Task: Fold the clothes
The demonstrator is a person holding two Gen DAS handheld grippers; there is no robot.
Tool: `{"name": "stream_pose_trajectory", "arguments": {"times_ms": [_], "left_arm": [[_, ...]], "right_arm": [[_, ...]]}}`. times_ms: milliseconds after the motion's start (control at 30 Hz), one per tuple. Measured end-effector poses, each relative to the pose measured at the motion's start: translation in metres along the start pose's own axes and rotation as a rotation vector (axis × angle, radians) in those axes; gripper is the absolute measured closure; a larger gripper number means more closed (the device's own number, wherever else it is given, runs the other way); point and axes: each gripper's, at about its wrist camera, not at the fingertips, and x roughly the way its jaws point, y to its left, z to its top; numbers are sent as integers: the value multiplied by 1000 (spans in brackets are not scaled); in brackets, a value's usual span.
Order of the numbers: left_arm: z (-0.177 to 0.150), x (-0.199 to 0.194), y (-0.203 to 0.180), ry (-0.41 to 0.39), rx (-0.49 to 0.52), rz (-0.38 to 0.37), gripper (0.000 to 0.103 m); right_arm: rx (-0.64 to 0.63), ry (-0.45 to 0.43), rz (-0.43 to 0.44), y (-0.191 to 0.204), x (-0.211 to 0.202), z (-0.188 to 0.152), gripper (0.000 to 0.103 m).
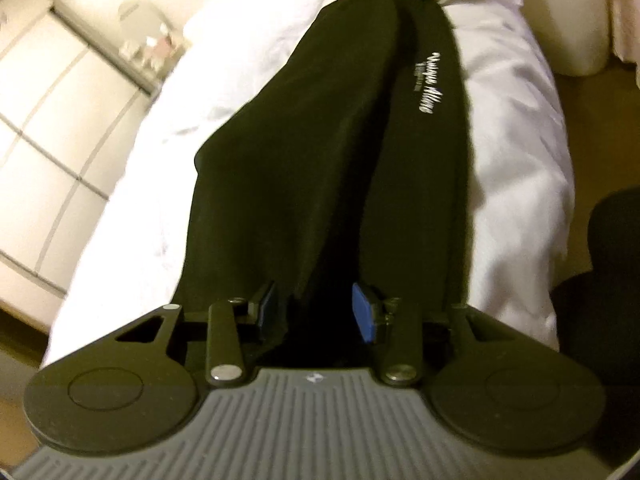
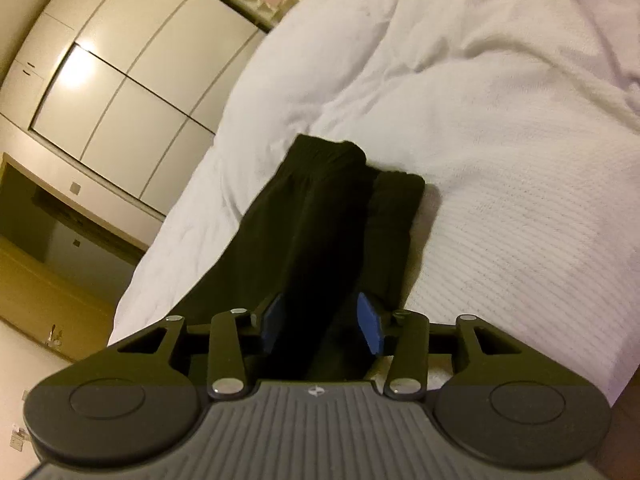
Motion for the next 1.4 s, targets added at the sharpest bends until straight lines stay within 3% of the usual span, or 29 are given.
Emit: {"name": "stream_pose_trajectory", "arguments": {"times_ms": [133, 300, 333, 433, 533, 600, 633, 667, 733, 933, 1033, 1300, 1400], "left_arm": [[-9, -5, 2, 1, 13, 30, 66], [-11, 4, 2, -24, 21, 56, 67], [-11, 5, 2, -29, 17, 49, 70], [-12, 8, 5, -34, 0, 31, 92], [-12, 12, 5, -29, 15, 42, 98], [-12, 8, 8, -48, 3, 44, 99], [-12, 4, 12, -65, -12, 49, 99], [-12, -1, 16, -84, -31, 62, 99], [-12, -14, 26, -110, -79, 67, 100], [-18, -46, 14, -112, -124, 68, 101], [-21, -44, -5, -78, -117, 57, 101], [-22, -40, -20, -51, -148, 55, 102], [-24, -37, -24, -46, -171, 41, 102]], "right_arm": [[64, -45, -1, -2, -27, -2, 54], [108, -85, 9, -1, -17, 9, 54], [120, -88, 7, -1, -13, 11, 53], [132, -85, -34, -1, 1, 12, 54], [151, -75, -59, -5, 23, 19, 54], [147, -79, -87, -6, 32, 23, 64], [122, -88, -95, -3, 31, 24, 85], [96, -97, -102, 1, 29, 25, 94], [41, -130, -90, 10, 20, 25, 101], [-40, -217, -51, 23, -30, 8, 101], [-39, -173, -118, 4, -24, -3, 101], [-101, -247, -92, 7, -38, -13, 102], [-32, -229, -140, -8, -31, -18, 102]]}}
